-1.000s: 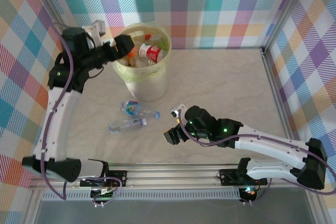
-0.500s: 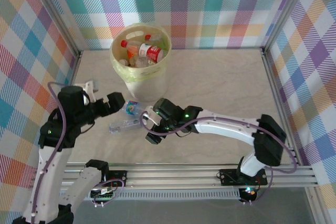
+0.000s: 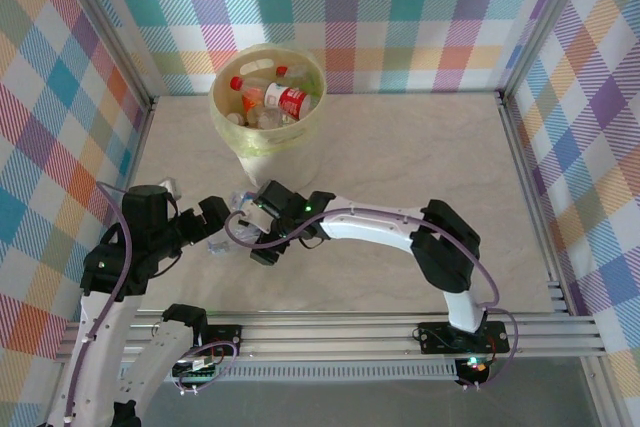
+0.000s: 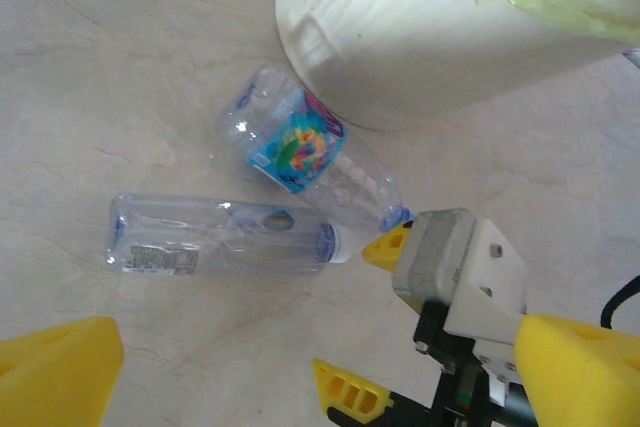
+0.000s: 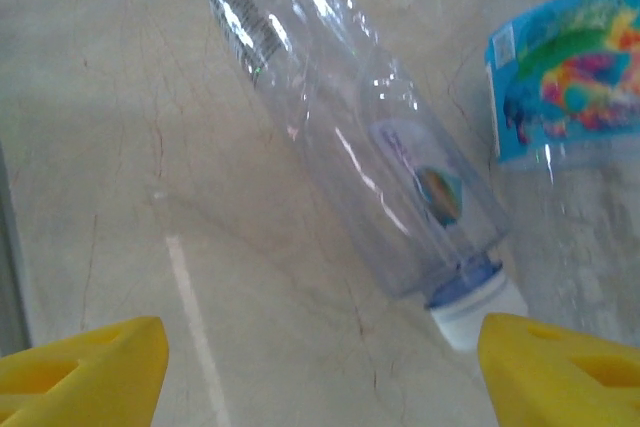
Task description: Put the plastic bottles in the bin
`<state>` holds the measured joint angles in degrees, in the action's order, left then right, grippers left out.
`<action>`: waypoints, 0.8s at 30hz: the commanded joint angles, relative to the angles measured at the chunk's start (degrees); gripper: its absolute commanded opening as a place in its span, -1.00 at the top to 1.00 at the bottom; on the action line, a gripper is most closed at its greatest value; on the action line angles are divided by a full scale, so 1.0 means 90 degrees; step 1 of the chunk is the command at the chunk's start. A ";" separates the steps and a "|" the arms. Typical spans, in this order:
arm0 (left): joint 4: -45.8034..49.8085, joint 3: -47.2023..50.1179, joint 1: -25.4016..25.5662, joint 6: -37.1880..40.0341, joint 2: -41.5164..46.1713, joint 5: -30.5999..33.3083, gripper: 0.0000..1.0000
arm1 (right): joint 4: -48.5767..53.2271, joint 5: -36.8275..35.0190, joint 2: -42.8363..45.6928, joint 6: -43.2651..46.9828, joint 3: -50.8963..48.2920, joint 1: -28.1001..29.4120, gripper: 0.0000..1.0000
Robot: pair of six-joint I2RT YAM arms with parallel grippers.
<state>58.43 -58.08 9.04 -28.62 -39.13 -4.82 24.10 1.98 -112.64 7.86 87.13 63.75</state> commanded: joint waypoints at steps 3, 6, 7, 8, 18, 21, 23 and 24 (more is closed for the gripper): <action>-0.0085 -0.0056 -0.0125 0.0097 0.0051 0.0296 -1.00 | 0.0075 0.0034 -0.0581 0.0257 0.0683 -0.0015 -0.61; -0.0340 -0.0135 -0.0124 0.0477 0.0061 0.0201 -1.00 | 0.0102 -0.0049 -0.0870 0.0294 0.0952 -0.0014 -0.55; -0.0409 -0.0182 -0.0124 0.0584 0.0071 0.0174 -1.00 | 0.0114 -0.0077 -0.0959 0.0306 0.1036 -0.0017 -0.54; -0.0491 -0.0227 -0.0124 0.0745 0.0095 0.0095 -1.00 | 0.0151 -0.0090 -0.1045 0.0323 0.1126 -0.0022 -0.53; -0.0252 -0.0307 -0.0120 0.1368 0.0258 0.1398 -1.00 | 0.0358 -0.0215 -0.1608 0.0385 0.1662 -0.0021 -0.41; -0.0164 -0.0294 -0.0116 0.1339 0.0296 0.1523 -1.00 | 0.0471 -0.0341 -0.1760 0.0462 0.1774 -0.0022 -0.40; -0.0122 -0.0267 -0.0124 0.1285 0.0387 0.1681 -1.00 | 0.0517 -0.0389 -0.1819 0.0503 0.1838 -0.0022 -0.40; -0.0099 -0.0262 -0.0125 0.1279 0.0425 0.1746 -1.00 | 0.0539 -0.0413 -0.1844 0.0504 0.1853 -0.0022 -0.39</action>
<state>57.19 -59.24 8.14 -18.11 -36.67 8.86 26.17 -0.47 -127.68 10.59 101.93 63.33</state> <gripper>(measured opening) 0.997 0.698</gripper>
